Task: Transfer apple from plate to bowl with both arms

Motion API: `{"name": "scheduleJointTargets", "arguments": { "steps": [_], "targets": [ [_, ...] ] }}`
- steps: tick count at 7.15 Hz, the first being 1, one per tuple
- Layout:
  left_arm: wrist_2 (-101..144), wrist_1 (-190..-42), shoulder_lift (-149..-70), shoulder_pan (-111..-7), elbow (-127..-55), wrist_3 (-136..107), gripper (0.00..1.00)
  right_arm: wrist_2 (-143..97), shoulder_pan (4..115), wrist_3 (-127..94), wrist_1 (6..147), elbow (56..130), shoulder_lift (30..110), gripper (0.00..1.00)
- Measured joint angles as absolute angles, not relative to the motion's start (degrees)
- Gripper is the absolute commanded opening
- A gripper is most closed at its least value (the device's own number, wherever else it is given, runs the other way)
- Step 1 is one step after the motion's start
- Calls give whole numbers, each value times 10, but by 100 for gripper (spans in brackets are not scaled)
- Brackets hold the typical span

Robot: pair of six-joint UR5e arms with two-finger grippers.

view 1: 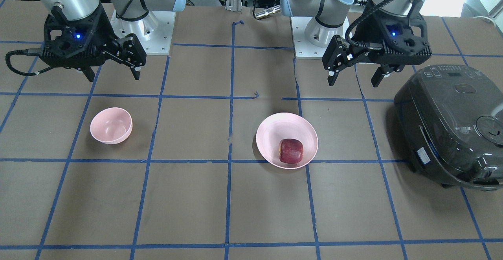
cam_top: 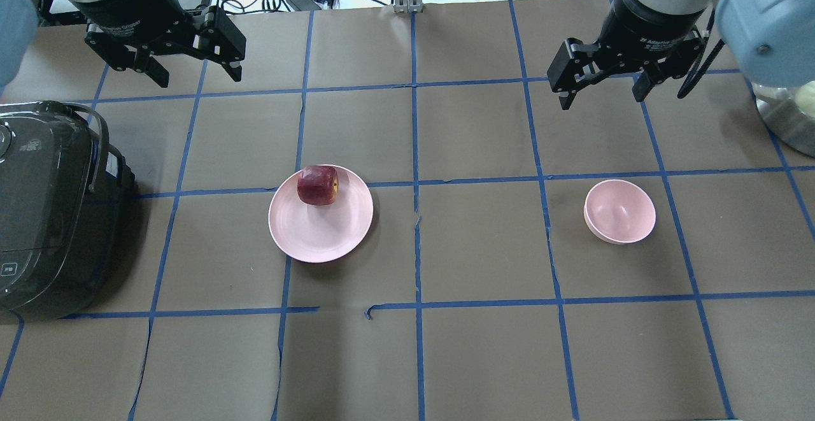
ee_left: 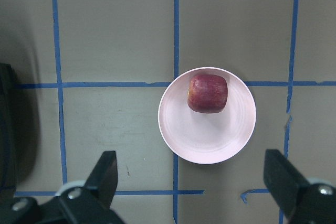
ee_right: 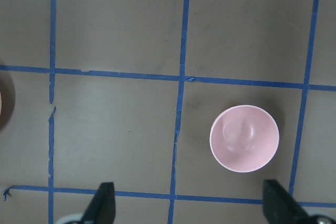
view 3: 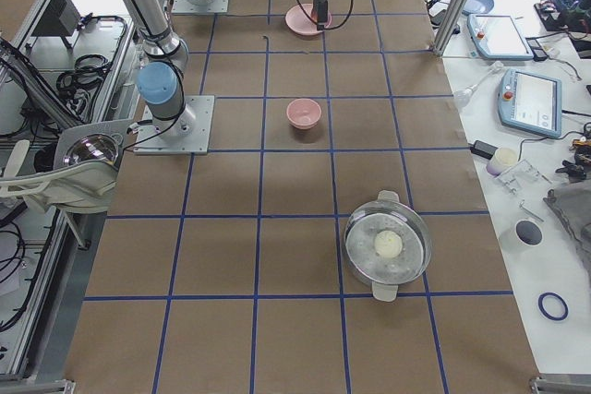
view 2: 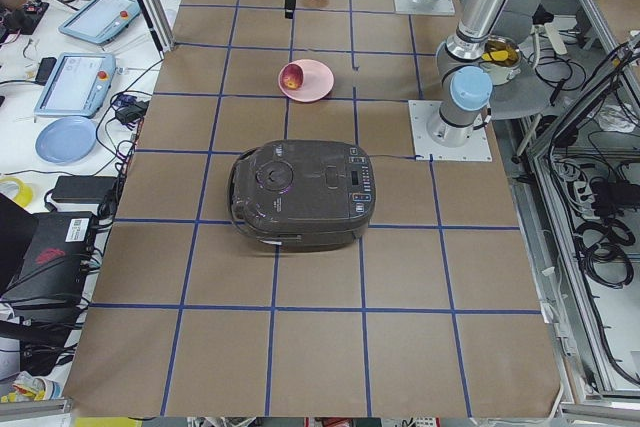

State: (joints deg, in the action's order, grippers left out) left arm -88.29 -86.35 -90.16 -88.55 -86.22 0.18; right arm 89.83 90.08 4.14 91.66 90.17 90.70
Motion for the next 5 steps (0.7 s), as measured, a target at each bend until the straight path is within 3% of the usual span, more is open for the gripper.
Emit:
{"name": "scheduleJointTargets", "arguments": {
  "steps": [5],
  "targets": [
    [-868,-864,-901,-889,-863,1,100,898,901,41,915,903,907,100]
  ]
}}
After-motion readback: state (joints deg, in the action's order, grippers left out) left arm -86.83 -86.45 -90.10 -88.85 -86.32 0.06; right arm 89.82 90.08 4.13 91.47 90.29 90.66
